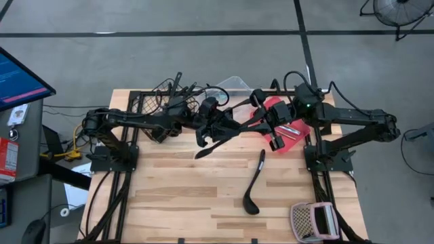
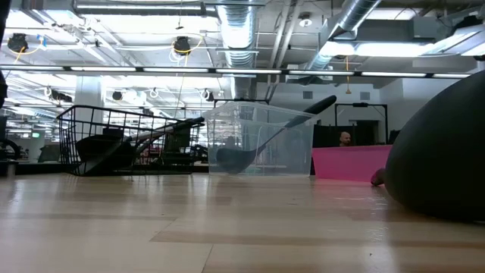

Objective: Pick & Place Kitchen Items
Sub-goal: Put the slotted spoon into the transparent bin

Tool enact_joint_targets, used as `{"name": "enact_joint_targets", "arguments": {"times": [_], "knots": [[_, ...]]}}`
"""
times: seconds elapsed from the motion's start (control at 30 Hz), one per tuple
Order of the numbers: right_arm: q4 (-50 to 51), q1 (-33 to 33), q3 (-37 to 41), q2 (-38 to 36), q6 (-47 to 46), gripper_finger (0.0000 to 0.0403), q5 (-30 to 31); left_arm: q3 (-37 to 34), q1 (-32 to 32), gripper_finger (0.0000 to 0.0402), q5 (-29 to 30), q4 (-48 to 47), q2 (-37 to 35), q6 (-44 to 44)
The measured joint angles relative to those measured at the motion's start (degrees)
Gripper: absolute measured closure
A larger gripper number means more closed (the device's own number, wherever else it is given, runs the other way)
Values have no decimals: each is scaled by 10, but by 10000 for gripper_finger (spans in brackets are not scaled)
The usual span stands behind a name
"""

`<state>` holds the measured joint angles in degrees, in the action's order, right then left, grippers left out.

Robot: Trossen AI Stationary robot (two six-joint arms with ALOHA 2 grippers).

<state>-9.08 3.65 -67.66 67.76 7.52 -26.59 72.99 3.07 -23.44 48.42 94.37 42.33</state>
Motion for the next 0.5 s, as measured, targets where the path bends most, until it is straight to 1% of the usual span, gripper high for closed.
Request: {"name": "enact_joint_targets", "arguments": {"times": [0.13,0.2,0.3,0.4,0.43,0.5], "knots": [[-2,-10,0,-6,-2,382,-2,0,11,192,-5,-11,-1,-2],[0,-15,1,-16,-10,382,-1,0,23,177,-10,-50,-7,-3],[3,-21,1,-38,-25,382,-3,0,46,168,-25,-115,-16,-5],[62,-30,1,-67,-24,382,3,0,79,172,-40,-159,-32,-5],[98,-33,1,-78,-20,382,20,0,90,177,-40,-170,-42,-3],[174,-39,1,-95,-6,382,94,0,110,195,-35,-182,-70,-4]]}}
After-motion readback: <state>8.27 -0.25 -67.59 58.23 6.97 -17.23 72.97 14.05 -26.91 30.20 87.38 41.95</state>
